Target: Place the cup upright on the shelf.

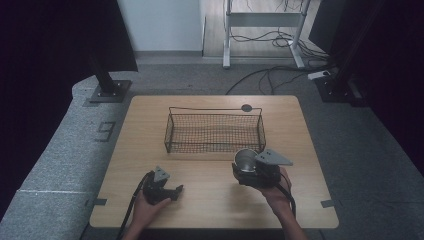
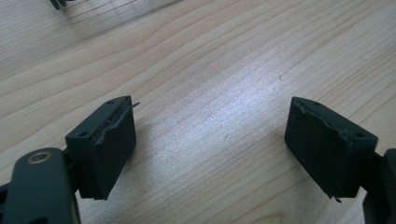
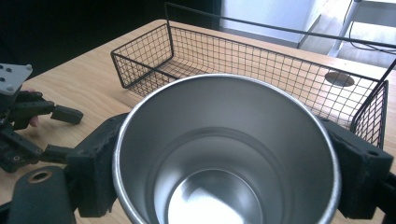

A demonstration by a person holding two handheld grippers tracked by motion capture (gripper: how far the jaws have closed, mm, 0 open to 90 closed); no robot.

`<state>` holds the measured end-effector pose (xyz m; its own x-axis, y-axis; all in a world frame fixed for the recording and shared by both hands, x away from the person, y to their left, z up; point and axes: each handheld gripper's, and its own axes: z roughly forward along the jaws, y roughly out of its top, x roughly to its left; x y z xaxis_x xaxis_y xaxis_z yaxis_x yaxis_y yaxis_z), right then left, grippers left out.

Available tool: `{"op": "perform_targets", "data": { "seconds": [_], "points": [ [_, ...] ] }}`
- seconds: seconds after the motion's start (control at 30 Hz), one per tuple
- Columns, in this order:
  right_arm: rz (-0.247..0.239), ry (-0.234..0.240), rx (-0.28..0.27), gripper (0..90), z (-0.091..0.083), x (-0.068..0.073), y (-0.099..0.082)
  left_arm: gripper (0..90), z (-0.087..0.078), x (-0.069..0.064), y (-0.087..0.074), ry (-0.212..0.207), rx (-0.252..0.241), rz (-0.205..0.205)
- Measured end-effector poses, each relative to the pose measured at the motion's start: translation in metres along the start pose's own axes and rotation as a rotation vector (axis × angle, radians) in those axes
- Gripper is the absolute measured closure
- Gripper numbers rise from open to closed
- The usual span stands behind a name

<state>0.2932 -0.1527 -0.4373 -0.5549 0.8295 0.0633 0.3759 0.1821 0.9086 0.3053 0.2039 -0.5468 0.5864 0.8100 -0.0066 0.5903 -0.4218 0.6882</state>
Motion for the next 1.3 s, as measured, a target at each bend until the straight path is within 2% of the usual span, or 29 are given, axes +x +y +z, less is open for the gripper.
{"op": "perform_targets", "data": {
  "seconds": [1.3],
  "points": [
    [0.012, 0.030, -0.035, 13.3, 0.018, -0.003, 0.046, 16.6, 0.000, 0.000, 0.000, 0.000, 0.000, 0.000]
  ]
}}
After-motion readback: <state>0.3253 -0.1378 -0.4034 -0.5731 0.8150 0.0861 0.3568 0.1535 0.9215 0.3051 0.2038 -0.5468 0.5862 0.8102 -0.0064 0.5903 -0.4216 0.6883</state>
